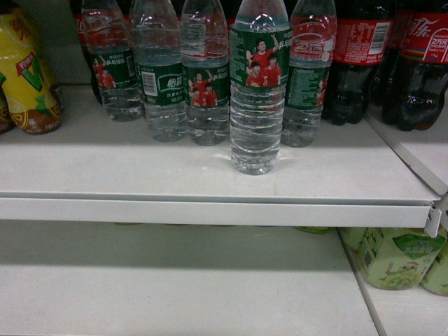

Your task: Move water from second to third shelf

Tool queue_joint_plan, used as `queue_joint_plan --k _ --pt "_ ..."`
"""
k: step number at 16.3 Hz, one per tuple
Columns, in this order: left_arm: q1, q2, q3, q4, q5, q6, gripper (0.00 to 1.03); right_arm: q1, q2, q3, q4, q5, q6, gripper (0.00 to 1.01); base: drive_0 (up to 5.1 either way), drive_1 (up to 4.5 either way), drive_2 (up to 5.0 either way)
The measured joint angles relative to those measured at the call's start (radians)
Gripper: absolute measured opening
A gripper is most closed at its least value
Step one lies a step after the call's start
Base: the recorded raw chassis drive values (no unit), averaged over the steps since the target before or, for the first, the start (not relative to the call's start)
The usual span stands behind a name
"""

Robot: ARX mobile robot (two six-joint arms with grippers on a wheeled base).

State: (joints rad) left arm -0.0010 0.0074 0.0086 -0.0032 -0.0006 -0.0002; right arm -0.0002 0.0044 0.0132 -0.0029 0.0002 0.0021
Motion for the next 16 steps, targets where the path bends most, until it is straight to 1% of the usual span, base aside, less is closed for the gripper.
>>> queue_joint_plan --k 16 --pt "0.000 0.000 0.000 0.000 0.000 0.000 0.98 0.000 0.000 0.000 0.000 0.000 0.000 0.98 0.0 0.00 0.0"
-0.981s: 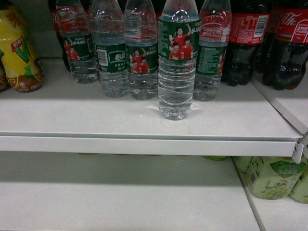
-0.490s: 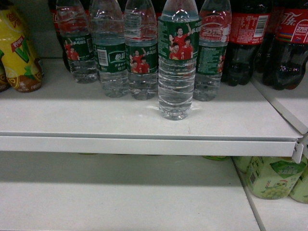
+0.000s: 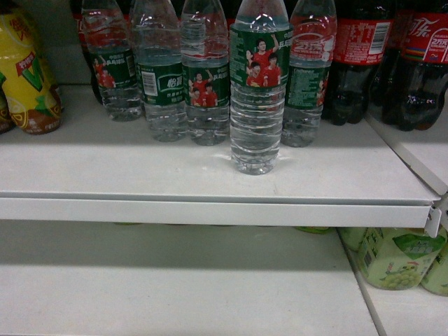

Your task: Move water from second to third shelf

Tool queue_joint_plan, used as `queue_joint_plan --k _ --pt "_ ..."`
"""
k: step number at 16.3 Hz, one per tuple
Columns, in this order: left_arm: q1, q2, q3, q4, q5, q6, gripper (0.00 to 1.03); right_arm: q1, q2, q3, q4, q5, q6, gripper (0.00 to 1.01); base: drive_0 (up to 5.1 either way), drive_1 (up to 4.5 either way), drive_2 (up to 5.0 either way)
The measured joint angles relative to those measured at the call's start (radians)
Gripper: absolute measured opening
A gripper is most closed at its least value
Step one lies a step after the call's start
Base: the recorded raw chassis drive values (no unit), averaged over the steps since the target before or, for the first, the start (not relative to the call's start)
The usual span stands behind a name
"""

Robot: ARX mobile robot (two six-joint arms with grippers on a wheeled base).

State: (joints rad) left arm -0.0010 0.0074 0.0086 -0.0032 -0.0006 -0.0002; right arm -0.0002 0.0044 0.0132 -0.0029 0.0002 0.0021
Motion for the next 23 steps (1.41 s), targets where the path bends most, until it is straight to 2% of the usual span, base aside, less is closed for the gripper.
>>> queue_joint_plan --k 1,2,3,4,5,6,7,8,9,11,13,15,16,18,23 --pt "0.000 0.000 0.000 0.000 0.000 0.000 0.98 0.000 0.000 0.000 -0.003 -0.001 0.002 0.98 0.0 0.00 0.0" --pt "0.000 0.000 0.000 0.000 0.000 0.000 0.98 -0.044 0.064 0.026 -0.068 -0.087 0.104 0.98 0.0 0.00 0.0" --pt "0.000 0.000 0.000 0.000 0.000 0.000 0.98 -0.105 0.206 0.064 0.014 -0.138 0.237 0.98 0.0 0.00 0.0" --pt "0.000 0.000 0.000 0.000 -0.001 0.000 0.98 -0.113 0.223 0.070 0.030 -0.143 0.253 0.98 0.0 0.00 0.0" --pt "0.000 0.000 0.000 0.000 0.000 0.000 0.98 -0.127 0.276 0.094 0.078 -0.156 0.299 0.98 0.0 0.00 0.0" --pt "0.000 0.000 0.000 0.000 0.000 0.000 0.98 -0.128 0.293 0.103 0.097 -0.158 0.311 0.98 0.0 0.00 0.0" --pt "0.000 0.000 0.000 0.000 0.000 0.000 0.98 -0.114 0.407 0.177 0.217 -0.162 0.364 0.98 0.0 0.00 0.0" --pt "0.000 0.000 0.000 0.000 0.000 0.000 0.98 -0.076 0.508 0.246 0.307 -0.153 0.375 0.98 0.0 0.00 0.0" --pt "0.000 0.000 0.000 0.000 0.000 0.000 0.98 -0.011 0.620 0.312 0.388 -0.132 0.371 0.98 0.0 0.00 0.0" --pt "0.000 0.000 0.000 0.000 0.000 0.000 0.98 0.142 0.791 0.386 0.476 -0.075 0.330 0.98 0.0 0.00 0.0" --pt "0.000 0.000 0.000 0.000 0.000 0.000 0.98 0.325 0.975 0.408 0.567 -0.019 0.262 0.98 0.0 0.00 0.0" --pt "0.000 0.000 0.000 0.000 0.000 0.000 0.98 0.450 1.155 0.420 0.664 0.014 0.212 0.98 0.0 0.00 0.0" --pt "0.000 0.000 0.000 0.000 0.000 0.000 0.98 0.489 1.262 0.449 0.713 0.031 0.193 0.98 0.0 0.00 0.0" --pt "0.000 0.000 0.000 0.000 0.000 0.000 0.98 0.506 1.403 0.516 0.762 0.052 0.168 0.98 0.0 0.00 0.0" --pt "0.000 0.000 0.000 0.000 0.000 0.000 0.98 0.484 1.606 0.693 0.766 0.079 0.134 0.98 0.0 0.00 0.0"
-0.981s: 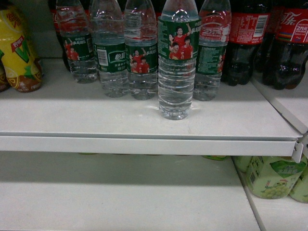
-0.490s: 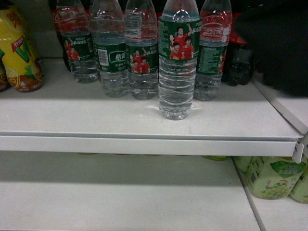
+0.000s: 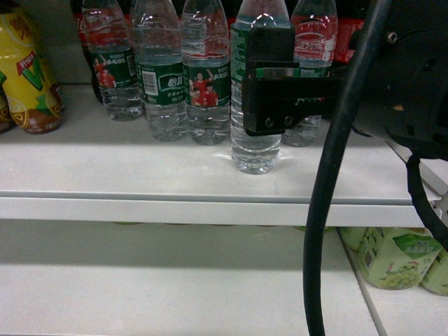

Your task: Move water from second to third shelf

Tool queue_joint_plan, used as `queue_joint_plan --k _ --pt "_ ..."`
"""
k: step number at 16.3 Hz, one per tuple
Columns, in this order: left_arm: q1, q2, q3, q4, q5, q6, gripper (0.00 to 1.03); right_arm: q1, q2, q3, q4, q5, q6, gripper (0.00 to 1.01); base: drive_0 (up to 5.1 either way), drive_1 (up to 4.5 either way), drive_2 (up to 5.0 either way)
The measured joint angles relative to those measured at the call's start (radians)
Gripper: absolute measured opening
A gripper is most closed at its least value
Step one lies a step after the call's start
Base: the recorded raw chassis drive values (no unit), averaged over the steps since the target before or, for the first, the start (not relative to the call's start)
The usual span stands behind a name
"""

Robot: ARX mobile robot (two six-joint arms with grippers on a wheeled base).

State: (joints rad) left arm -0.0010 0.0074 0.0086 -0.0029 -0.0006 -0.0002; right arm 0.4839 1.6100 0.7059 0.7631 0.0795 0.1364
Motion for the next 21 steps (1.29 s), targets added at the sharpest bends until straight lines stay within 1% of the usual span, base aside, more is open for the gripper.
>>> queue_joint_plan --k 1,3,4,5,7,12,13,14,16,18,19,20,21 --pt "0.000 0.000 0.000 0.000 0.000 0.000 0.98 -0.001 0.028 0.033 0.000 0.004 -0.008 0.98 0.0 0.00 0.0" --pt "0.000 0.000 0.000 0.000 0.000 0.000 0.98 0.000 0.067 0.079 -0.015 0.006 -0.011 0.98 0.0 0.00 0.0" --pt "0.000 0.000 0.000 0.000 0.000 0.000 0.98 0.001 0.087 0.106 -0.016 0.010 -0.023 0.98 0.0 0.00 0.0" --pt "0.000 0.000 0.000 0.000 0.000 0.000 0.98 0.003 0.115 0.139 -0.031 0.026 -0.037 0.98 0.0 0.00 0.0" --pt "0.000 0.000 0.000 0.000 0.000 0.000 0.98 0.007 0.158 0.177 -0.040 0.033 -0.049 0.98 0.0 0.00 0.0" --pt "0.000 0.000 0.000 0.000 0.000 0.000 0.98 0.007 0.249 0.272 -0.047 0.067 -0.064 0.98 0.0 0.00 0.0" --pt "0.000 0.000 0.000 0.000 0.000 0.000 0.98 0.007 0.267 0.301 -0.052 0.078 -0.079 0.98 0.0 0.00 0.0" --pt "0.000 0.000 0.000 0.000 0.000 0.000 0.98 0.006 0.281 0.335 -0.071 0.093 -0.082 0.98 0.0 0.00 0.0" --pt "0.000 0.000 0.000 0.000 0.000 0.000 0.98 0.006 0.315 0.399 -0.097 0.129 -0.082 0.98 0.0 0.00 0.0" --pt "0.000 0.000 0.000 0.000 0.000 0.000 0.98 0.004 0.333 0.433 -0.117 0.157 -0.076 0.98 0.0 0.00 0.0" --pt "0.000 0.000 0.000 0.000 0.000 0.000 0.98 0.000 0.335 0.439 -0.132 0.174 -0.072 0.94 0.0 0.00 0.0" --pt "0.000 0.000 0.000 0.000 0.000 0.000 0.98 0.001 0.335 0.440 -0.130 0.178 -0.069 0.79 0.0 0.00 0.0" --pt "0.000 0.000 0.000 0.000 0.000 0.000 0.98 0.004 0.335 0.439 -0.130 0.182 -0.057 0.67 0.0 0.00 0.0"
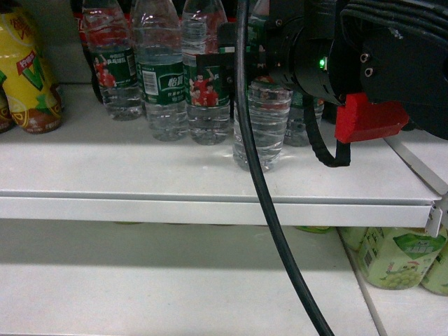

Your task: Move water from second to third shelf

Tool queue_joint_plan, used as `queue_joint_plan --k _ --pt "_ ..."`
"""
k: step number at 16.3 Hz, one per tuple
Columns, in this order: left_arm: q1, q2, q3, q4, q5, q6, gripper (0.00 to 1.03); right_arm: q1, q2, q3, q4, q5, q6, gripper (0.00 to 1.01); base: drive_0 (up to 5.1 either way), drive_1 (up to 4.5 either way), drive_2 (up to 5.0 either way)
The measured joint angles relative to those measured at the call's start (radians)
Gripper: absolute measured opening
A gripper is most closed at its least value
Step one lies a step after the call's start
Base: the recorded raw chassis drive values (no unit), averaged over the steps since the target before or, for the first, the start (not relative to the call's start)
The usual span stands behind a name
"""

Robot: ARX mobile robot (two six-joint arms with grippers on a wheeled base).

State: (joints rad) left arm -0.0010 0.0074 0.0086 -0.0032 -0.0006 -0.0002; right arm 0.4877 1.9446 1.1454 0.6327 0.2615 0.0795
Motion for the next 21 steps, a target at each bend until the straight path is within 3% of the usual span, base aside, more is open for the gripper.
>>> queue_joint_plan --k 1,3,7,9,14,17,19,21 --pt "0.000 0.000 0.000 0.000 0.000 0.000 0.98 0.004 -0.005 -0.008 0.000 0.000 0.002 0.56 0.0 0.00 0.0" --pt "0.000 0.000 0.000 0.000 0.000 0.000 0.98 0.010 -0.052 -0.049 -0.021 -0.002 0.010 0.46 0.0 0.00 0.0" --pt "0.000 0.000 0.000 0.000 0.000 0.000 0.98 0.006 -0.253 -0.242 -0.075 -0.057 0.048 0.44 0.0 0.00 0.0" --pt "0.000 0.000 0.000 0.000 0.000 0.000 0.98 -0.014 -0.397 -0.361 -0.091 -0.085 0.046 0.44 0.0 0.00 0.0" --pt "0.000 0.000 0.000 0.000 0.000 0.000 0.98 -0.190 -0.784 -0.570 -0.231 -0.148 0.043 0.44 0.0 0.00 0.0" --pt "0.000 0.000 0.000 0.000 0.000 0.000 0.98 -0.335 -1.033 -0.650 -0.399 -0.236 0.054 0.44 0.0 0.00 0.0" --pt "0.000 0.000 0.000 0.000 0.000 0.000 0.98 -0.436 -1.181 -0.652 -0.490 -0.290 0.019 0.44 0.0 0.00 0.0" --pt "0.000 0.000 0.000 0.000 0.000 0.000 0.98 -0.501 -1.238 -0.652 -0.552 -0.349 0.027 0.44 0.0 0.00 0.0"
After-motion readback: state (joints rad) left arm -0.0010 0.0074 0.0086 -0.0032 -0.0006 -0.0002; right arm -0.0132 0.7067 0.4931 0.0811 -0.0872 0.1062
